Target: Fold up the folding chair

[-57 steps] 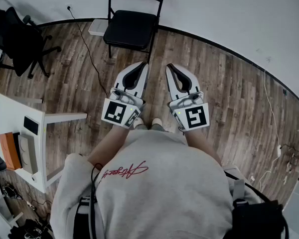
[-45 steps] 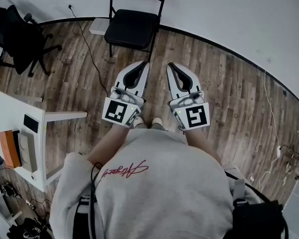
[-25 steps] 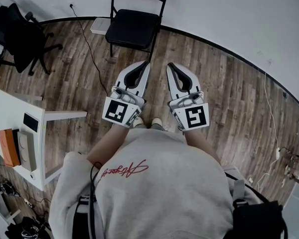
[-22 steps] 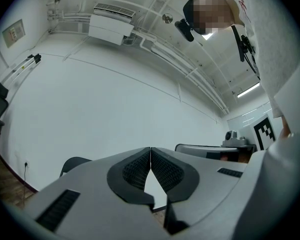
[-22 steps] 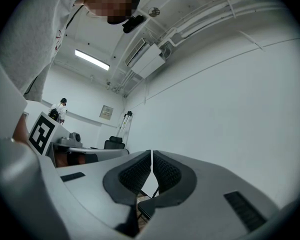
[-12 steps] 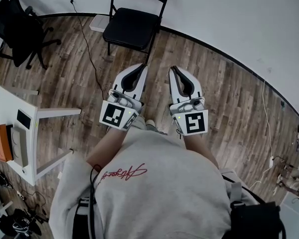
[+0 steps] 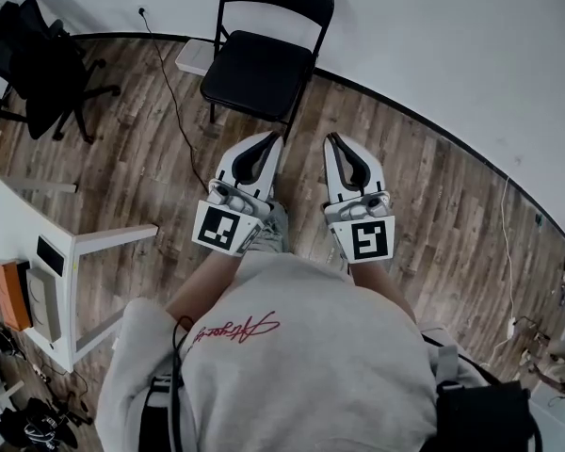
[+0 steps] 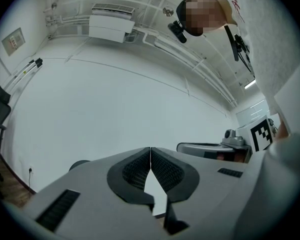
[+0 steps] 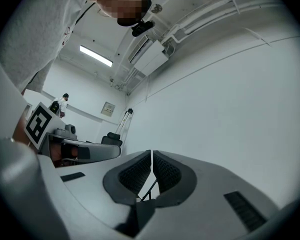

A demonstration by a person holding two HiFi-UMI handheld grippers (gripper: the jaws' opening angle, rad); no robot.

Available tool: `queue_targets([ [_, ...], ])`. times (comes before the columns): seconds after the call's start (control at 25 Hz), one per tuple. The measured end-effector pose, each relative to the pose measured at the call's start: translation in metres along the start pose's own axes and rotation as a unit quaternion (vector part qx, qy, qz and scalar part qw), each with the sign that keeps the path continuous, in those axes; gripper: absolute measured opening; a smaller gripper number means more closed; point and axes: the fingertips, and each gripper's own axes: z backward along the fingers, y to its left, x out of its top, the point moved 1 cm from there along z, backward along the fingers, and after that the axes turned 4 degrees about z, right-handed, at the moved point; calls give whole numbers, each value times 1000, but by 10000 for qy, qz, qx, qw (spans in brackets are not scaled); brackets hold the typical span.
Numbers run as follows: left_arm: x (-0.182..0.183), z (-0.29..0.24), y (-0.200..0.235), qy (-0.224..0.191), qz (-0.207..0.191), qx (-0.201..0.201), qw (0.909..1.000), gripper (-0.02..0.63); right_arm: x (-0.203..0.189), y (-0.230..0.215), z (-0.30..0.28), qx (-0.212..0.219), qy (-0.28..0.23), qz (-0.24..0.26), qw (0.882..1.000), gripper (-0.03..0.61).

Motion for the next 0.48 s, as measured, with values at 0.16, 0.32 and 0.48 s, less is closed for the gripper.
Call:
queue_targets([
  [0.16, -9, -48, 53, 152, -94, -87, 9998, 17, -22, -24, -66, -65, 93, 33, 9999, 23],
  [0.32, -17, -87, 100, 372, -71, -276, 9989, 17, -37, -43, -127, -156, 173, 19, 9997, 23],
  [0.48, -25, -119, 131, 580, -83, -496, 9970, 18, -48, -61, -169, -267, 210, 117, 9994, 23],
])
